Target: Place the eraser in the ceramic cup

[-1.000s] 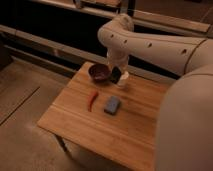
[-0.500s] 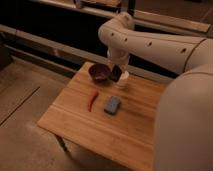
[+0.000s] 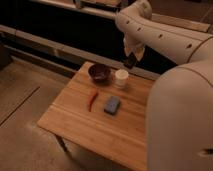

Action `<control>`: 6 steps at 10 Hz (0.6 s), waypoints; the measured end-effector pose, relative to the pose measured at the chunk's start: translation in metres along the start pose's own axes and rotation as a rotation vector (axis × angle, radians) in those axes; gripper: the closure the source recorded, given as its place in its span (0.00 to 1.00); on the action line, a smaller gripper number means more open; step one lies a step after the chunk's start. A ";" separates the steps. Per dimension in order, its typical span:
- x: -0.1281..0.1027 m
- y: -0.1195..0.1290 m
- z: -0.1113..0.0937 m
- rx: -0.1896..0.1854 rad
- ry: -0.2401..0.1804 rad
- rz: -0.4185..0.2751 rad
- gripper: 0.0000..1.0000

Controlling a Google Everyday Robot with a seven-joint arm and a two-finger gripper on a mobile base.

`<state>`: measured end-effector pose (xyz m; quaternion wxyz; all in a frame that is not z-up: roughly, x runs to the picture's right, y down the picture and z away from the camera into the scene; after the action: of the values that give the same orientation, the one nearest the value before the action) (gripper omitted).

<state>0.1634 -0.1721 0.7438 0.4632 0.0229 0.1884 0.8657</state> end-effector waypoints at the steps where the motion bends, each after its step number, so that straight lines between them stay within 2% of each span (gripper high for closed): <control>1: -0.002 0.003 0.004 -0.005 0.000 -0.001 1.00; 6: -0.003 0.011 0.039 -0.006 0.001 -0.052 1.00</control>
<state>0.1641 -0.1682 0.7840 0.4856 0.0158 0.1865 0.8539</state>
